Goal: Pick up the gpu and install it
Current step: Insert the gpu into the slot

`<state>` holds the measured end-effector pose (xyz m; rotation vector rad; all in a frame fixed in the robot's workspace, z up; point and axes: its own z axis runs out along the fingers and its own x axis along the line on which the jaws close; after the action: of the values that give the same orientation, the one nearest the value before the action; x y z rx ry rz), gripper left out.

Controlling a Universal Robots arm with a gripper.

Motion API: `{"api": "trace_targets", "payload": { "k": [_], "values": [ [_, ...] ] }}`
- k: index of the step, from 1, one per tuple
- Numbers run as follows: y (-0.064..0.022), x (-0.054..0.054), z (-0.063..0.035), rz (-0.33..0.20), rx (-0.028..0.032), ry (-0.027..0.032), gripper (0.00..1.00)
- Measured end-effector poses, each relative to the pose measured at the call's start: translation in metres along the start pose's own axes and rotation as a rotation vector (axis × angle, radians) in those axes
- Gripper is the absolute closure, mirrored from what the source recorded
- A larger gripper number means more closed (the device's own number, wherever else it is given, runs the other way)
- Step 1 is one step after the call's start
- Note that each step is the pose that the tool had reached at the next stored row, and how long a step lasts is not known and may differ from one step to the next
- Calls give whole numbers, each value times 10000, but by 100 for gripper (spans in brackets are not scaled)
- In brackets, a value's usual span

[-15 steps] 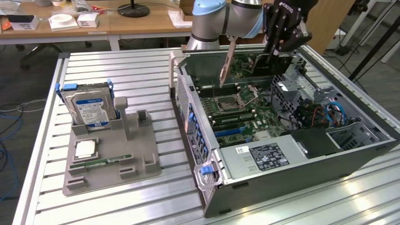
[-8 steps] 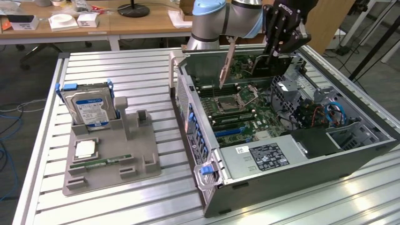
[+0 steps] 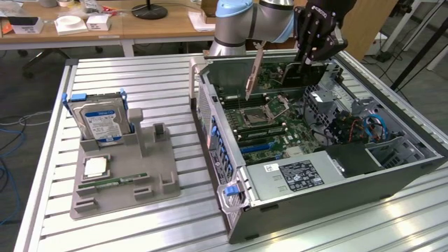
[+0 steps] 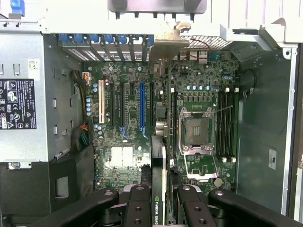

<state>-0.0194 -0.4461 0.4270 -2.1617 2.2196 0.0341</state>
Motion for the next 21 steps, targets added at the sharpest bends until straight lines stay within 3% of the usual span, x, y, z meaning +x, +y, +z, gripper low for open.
{"api": "trace_targets", "payload": {
  "k": [21],
  "values": [
    [1,3,56,0,4,1,75]
  ]
}}
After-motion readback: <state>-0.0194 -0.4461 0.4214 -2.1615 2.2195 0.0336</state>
